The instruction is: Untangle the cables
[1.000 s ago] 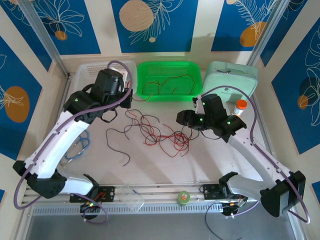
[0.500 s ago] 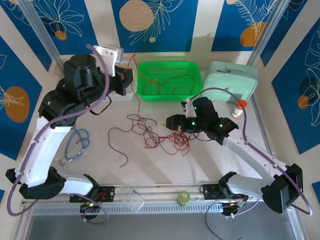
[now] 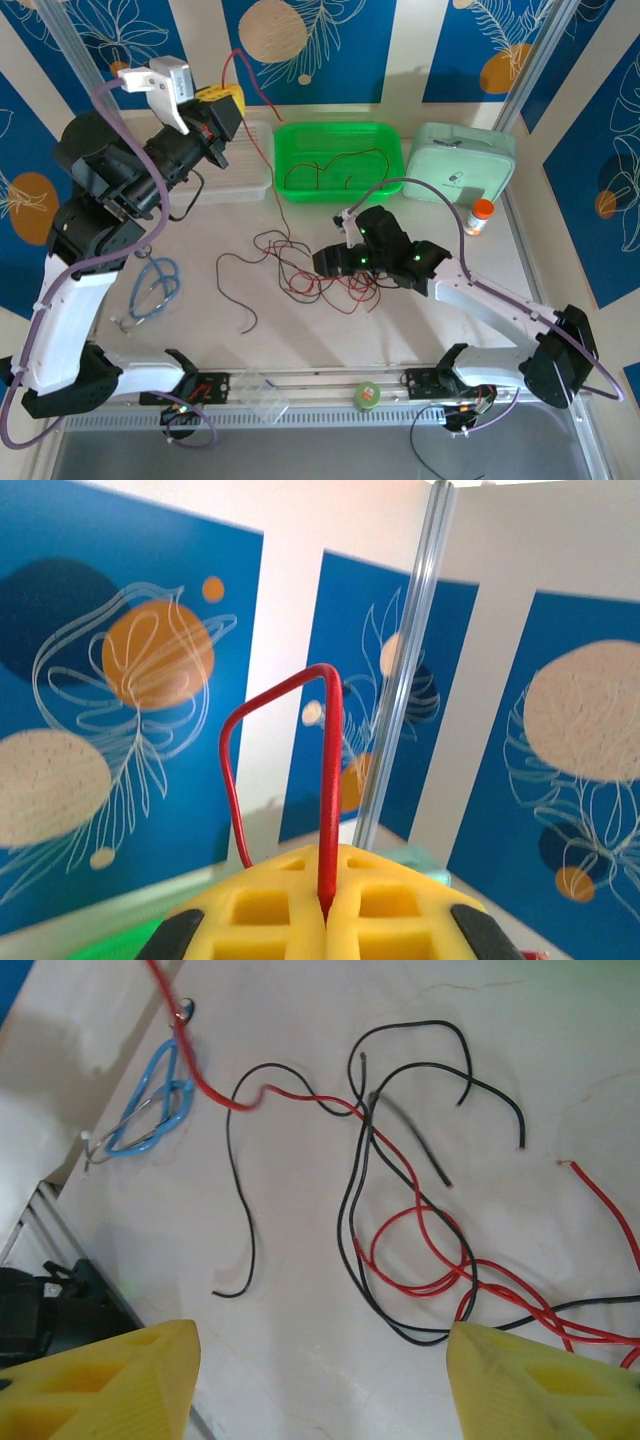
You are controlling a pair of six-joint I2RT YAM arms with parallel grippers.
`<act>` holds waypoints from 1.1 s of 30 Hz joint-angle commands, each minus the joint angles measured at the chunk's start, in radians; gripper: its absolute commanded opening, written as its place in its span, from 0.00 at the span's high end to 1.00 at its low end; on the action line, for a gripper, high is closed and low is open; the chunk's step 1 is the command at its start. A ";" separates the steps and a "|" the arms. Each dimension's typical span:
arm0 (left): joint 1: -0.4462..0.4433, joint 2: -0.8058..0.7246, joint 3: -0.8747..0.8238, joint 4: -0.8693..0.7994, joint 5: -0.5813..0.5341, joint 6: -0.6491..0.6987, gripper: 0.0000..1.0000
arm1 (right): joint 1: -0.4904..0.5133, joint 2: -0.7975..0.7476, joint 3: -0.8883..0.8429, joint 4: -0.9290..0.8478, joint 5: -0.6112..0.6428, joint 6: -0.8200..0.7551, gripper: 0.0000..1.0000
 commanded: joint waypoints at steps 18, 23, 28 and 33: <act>-0.009 0.007 0.014 0.209 0.019 0.032 0.99 | 0.154 0.264 0.108 0.464 0.299 -0.070 0.21; -0.009 -0.018 -0.002 0.205 0.001 0.046 0.99 | 0.158 0.315 0.125 0.524 0.426 -0.037 0.45; -0.009 -0.051 -0.030 0.186 -0.048 0.082 0.99 | 0.159 0.277 0.192 0.359 0.478 -0.004 1.00; -0.009 -0.111 -0.145 0.173 -0.155 0.132 0.99 | 0.159 0.129 0.261 0.210 0.447 -0.058 1.00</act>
